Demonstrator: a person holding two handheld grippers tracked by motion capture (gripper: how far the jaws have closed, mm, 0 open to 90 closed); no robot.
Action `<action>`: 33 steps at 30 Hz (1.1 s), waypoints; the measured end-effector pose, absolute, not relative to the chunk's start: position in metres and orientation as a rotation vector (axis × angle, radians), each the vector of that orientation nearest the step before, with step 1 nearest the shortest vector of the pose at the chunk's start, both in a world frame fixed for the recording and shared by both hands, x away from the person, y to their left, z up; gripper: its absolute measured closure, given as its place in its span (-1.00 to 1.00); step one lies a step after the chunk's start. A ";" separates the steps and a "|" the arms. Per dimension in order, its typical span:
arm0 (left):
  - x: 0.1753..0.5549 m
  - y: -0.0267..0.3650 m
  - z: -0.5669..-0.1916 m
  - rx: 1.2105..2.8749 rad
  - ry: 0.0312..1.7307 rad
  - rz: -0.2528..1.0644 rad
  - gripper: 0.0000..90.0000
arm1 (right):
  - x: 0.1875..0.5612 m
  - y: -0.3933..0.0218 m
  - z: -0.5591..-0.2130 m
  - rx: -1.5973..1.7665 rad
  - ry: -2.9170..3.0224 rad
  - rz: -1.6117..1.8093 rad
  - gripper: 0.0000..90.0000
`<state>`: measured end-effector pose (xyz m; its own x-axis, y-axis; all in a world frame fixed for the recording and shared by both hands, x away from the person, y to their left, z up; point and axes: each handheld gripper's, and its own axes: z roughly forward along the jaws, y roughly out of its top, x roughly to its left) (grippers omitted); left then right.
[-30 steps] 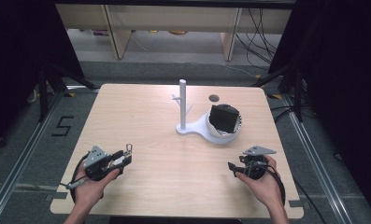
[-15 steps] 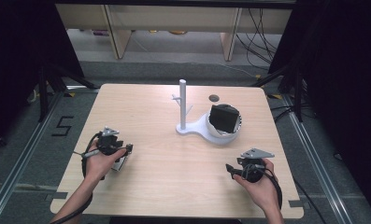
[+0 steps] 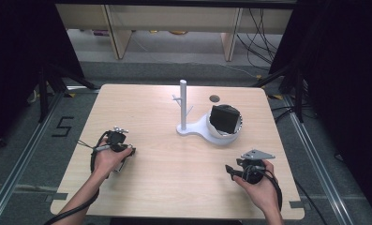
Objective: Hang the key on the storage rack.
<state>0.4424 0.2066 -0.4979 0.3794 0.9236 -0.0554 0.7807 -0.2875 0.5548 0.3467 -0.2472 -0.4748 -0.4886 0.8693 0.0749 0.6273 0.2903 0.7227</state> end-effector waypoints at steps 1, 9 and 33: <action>0.442 0.206 -0.499 2.139 1.457 0.388 0.33 | 0.347 -0.247 -0.475 1.353 2.230 1.018 0.02; 0.445 0.205 -0.494 2.249 1.414 0.402 0.61 | 0.346 -0.246 -0.475 1.354 2.232 1.034 0.01; 0.478 0.193 -0.483 2.499 1.431 0.166 0.59 | 0.348 -0.245 -0.479 1.332 2.283 1.030 -0.04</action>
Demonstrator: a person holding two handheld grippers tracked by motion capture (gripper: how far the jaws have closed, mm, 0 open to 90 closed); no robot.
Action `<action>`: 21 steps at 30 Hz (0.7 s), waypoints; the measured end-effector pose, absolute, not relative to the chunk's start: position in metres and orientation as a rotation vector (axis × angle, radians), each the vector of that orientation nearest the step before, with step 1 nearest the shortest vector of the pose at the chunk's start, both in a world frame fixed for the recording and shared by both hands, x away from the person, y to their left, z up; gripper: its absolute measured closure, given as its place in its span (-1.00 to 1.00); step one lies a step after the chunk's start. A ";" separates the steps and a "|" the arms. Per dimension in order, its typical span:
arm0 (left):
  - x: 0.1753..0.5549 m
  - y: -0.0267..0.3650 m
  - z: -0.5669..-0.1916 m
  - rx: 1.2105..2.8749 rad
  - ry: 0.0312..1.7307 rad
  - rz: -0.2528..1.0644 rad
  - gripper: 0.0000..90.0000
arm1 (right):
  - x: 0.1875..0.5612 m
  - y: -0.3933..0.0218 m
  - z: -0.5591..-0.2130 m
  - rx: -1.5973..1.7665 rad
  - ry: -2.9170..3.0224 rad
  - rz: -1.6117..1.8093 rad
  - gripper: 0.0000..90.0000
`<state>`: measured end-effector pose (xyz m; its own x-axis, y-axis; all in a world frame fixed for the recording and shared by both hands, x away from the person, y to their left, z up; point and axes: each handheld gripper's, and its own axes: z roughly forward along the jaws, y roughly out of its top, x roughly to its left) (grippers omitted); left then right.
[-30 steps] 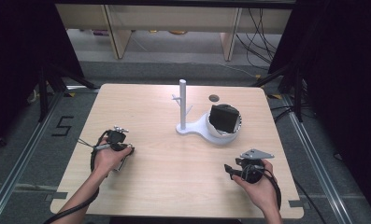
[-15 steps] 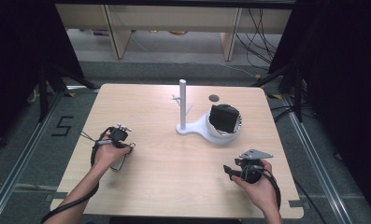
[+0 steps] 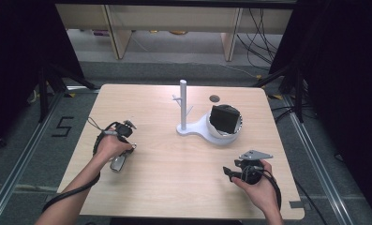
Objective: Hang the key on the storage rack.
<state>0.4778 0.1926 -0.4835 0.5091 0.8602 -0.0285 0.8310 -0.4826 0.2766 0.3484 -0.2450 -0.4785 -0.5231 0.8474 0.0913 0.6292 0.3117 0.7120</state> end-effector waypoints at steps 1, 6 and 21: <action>0.480 0.192 -0.483 2.515 1.432 0.145 0.59 | 0.349 -0.245 -0.479 1.331 2.285 1.029 -0.04; 0.489 0.187 -0.482 2.626 1.388 0.098 0.60 | 0.348 -0.246 -0.478 1.336 2.286 1.025 -0.05; 0.487 0.182 -0.481 2.703 1.279 0.131 0.68 | 0.346 -0.249 -0.476 1.331 2.279 1.035 -0.07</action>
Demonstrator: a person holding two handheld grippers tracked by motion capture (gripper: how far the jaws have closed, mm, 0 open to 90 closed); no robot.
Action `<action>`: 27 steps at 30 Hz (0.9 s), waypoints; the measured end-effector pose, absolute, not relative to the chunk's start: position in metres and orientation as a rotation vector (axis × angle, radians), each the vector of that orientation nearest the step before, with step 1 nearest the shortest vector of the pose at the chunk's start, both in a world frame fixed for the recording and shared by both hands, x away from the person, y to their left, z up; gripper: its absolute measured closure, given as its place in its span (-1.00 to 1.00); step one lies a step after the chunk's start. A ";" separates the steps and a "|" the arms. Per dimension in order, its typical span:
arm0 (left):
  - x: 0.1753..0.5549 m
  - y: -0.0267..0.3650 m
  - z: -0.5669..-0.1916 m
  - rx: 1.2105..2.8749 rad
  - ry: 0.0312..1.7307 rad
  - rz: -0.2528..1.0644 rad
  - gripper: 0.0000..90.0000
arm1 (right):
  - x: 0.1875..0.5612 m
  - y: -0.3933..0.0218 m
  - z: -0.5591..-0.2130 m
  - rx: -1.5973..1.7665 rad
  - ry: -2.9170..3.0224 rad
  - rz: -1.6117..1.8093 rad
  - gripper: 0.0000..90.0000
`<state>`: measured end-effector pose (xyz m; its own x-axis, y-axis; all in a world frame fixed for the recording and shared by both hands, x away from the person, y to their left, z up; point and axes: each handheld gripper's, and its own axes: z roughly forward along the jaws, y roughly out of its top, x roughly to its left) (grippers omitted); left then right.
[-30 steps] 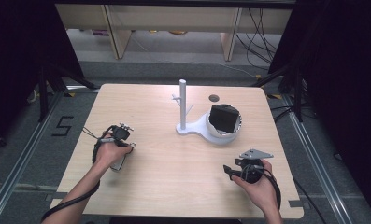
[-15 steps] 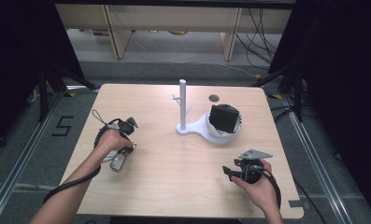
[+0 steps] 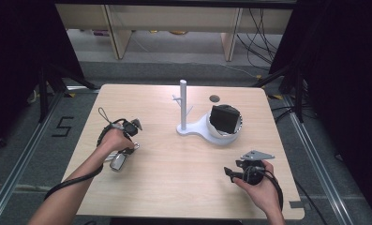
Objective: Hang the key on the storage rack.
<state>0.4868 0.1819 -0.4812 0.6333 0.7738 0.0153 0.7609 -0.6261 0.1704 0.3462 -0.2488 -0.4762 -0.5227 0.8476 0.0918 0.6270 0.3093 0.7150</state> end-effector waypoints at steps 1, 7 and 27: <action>0.486 0.183 -0.479 2.714 1.281 0.114 0.68 | 0.346 -0.249 -0.476 1.327 2.276 1.036 -0.07; 0.477 0.191 -0.479 2.645 1.261 0.122 0.68 | 0.347 -0.251 -0.477 1.314 2.279 1.020 -0.07; 0.439 0.222 -0.458 2.309 1.143 0.293 0.68 | 0.346 -0.248 -0.477 1.336 2.276 1.027 -0.09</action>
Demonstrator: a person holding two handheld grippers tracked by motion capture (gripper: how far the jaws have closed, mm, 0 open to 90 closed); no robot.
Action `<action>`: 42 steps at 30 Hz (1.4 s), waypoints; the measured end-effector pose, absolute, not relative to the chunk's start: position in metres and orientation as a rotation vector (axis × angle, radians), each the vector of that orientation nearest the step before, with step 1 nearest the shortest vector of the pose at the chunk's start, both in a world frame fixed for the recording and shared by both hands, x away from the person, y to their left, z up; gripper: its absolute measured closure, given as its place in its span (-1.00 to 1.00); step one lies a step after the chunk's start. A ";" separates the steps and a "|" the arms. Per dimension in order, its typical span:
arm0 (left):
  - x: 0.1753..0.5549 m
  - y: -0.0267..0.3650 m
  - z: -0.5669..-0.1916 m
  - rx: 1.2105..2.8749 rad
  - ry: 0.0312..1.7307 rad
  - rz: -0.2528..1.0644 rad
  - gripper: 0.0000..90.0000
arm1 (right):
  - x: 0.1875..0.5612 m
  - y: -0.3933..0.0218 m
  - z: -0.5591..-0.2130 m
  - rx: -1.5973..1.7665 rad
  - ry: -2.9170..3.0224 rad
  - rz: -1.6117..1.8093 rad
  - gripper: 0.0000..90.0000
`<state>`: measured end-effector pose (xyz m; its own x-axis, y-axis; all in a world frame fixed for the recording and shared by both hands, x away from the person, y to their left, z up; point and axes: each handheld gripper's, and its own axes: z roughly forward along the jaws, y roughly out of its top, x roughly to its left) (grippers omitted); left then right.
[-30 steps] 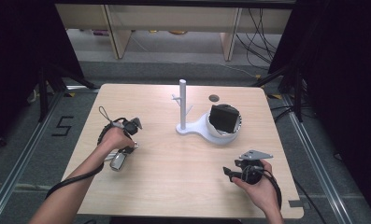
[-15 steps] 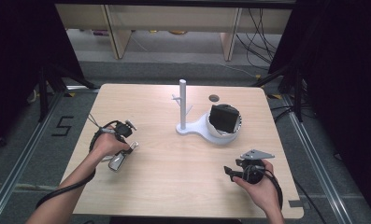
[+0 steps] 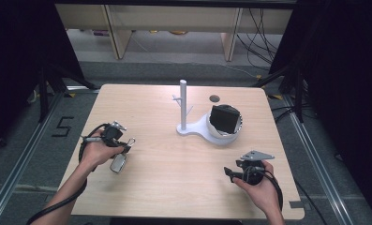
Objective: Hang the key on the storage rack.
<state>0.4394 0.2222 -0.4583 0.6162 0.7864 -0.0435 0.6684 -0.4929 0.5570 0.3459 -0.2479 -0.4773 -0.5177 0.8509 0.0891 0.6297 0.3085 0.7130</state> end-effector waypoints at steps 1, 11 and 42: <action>0.438 0.222 -0.457 2.284 1.138 0.308 0.68 | 0.346 -0.249 -0.478 1.308 2.271 1.021 -0.09; 0.421 0.227 -0.442 2.154 1.058 0.407 0.68 | 0.344 -0.246 -0.478 1.368 2.269 1.025 -0.09; 0.400 0.209 -0.428 1.856 1.015 0.508 0.68 | 0.341 -0.246 -0.481 1.337 2.265 1.023 -0.09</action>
<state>0.4004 0.2093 -0.4278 0.5730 0.8164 -0.0718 0.4326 -0.2269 0.8726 0.3406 -0.2458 -0.4808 -0.5120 0.8550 0.0829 0.6275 0.3064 0.7158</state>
